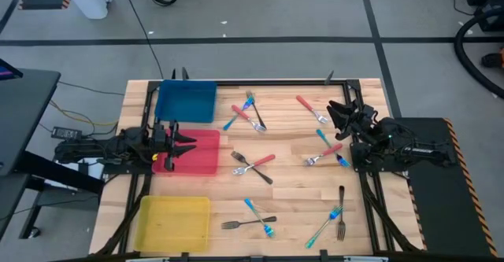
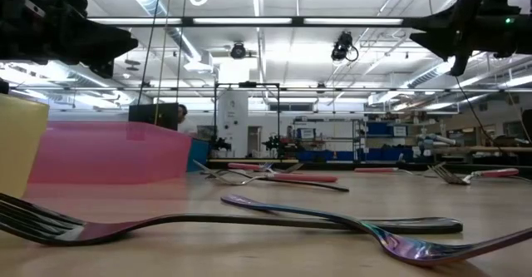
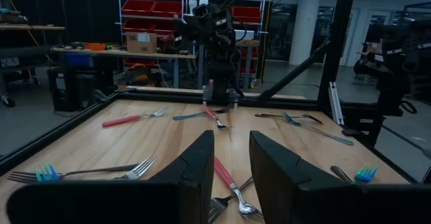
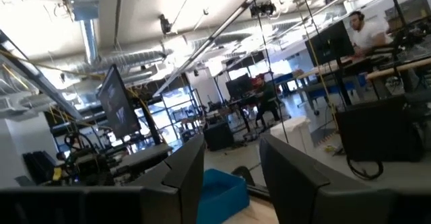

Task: Sort silverware by color (type)
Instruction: Put the top left pink fork into the blue bin

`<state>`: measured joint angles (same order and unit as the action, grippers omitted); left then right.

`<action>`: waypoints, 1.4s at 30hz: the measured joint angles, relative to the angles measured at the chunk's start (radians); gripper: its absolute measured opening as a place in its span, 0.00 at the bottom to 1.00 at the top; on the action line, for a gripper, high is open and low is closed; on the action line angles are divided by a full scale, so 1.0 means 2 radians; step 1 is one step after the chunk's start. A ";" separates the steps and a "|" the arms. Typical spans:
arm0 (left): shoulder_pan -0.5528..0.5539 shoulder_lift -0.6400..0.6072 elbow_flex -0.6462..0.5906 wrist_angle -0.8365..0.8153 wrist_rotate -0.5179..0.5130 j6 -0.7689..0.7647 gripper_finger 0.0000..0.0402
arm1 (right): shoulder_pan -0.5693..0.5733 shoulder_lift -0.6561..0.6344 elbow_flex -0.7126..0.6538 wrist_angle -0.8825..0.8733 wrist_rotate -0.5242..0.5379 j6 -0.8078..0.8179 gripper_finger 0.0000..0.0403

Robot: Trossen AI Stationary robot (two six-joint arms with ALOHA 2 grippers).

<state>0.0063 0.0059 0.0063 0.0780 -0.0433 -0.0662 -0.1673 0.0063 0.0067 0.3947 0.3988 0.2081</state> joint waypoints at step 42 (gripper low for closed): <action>0.000 0.000 0.000 0.000 0.000 0.000 0.24 | 0.000 0.255 0.000 0.207 -0.089 -0.057 0.38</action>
<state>0.0063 0.0061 0.0059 0.0778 -0.0435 -0.0662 -0.1674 0.5160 0.0064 0.8078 0.2200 0.0949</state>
